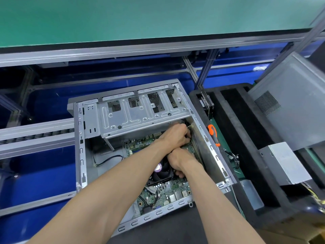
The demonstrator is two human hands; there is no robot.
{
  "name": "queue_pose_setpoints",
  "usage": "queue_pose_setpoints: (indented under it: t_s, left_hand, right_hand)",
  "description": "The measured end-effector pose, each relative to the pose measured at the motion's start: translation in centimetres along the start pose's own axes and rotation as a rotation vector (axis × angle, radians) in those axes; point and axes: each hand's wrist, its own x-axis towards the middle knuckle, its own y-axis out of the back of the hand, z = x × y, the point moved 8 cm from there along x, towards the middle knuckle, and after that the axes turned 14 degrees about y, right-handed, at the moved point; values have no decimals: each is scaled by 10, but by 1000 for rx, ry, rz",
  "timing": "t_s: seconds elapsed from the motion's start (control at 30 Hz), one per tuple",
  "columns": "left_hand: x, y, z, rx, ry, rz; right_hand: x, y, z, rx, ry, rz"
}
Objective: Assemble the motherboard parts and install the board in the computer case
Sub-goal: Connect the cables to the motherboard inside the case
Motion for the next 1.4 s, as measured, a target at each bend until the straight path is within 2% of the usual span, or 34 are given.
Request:
queue_pose_setpoints:
  t_s: [0.27, 0.4, 0.67, 0.8, 1.1, 1.2, 1.3, 1.4]
  left_hand:
    - [-15, 9, -26, -84, 24, -71]
    - [-31, 27, -39, -128, 67, -6]
    - [-72, 47, -87, 68, 316, 113]
    - [-98, 53, -126, 145, 545, 126]
    - [-134, 57, -151, 61, 740, 114]
    - [-144, 52, -149, -22, 762, 41]
    - [-153, 45, -138, -35, 725, -99]
    - [-157, 49, -136, -58, 726, -65]
  right_hand:
    - [4, 4, -3, -88, 50, 64]
    - [4, 9, -5, -162, 70, 125]
    - [-1, 19, -21, -241, 190, 266]
    - [-2, 25, -28, -148, 242, 339]
    - [-1, 40, -17, 33, 189, 391]
    - [-3, 40, -16, 93, 171, 391]
    - [-5, 40, -16, 108, 171, 403]
    - [-7, 43, -16, 72, 184, 433]
